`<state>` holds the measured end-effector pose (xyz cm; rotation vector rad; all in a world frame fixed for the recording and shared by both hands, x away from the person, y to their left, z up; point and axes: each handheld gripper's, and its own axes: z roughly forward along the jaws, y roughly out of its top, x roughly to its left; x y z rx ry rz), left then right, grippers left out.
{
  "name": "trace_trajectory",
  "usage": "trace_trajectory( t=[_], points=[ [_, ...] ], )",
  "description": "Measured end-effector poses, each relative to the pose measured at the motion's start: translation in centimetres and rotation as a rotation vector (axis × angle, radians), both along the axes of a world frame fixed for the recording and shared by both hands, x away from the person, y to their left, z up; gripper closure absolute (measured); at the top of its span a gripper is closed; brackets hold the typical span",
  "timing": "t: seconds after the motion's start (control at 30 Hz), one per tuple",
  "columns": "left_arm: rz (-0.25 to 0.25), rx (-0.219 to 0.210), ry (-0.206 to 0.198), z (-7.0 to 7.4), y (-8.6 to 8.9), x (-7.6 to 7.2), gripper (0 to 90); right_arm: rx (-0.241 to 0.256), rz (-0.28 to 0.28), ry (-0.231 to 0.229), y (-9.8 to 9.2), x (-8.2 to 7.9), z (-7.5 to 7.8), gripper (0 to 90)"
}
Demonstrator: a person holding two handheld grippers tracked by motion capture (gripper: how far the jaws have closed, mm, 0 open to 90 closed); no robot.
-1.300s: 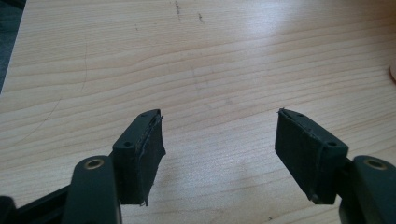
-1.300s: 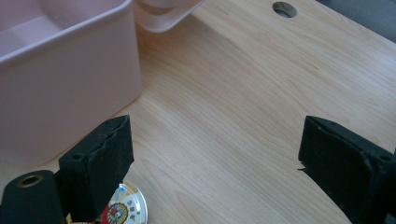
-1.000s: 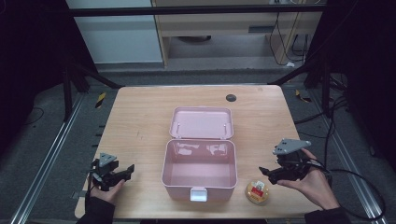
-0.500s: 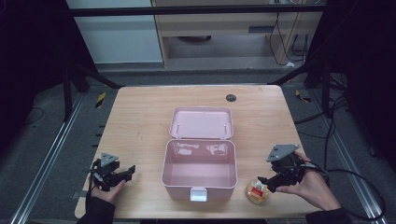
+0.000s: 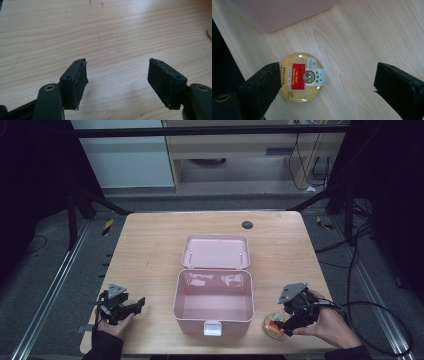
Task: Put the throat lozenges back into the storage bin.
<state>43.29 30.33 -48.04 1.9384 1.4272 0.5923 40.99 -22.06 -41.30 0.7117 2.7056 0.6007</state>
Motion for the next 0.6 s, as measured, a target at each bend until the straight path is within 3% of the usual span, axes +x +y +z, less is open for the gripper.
trace_trajectory(
  t=[0.6],
  points=[
    [-0.003, 0.002, -0.001, 0.0, 0.0, 0.0, 31.4, -0.085, 0.063, 0.033, 1.4, -0.2, -1.5, 8.7]
  ],
)
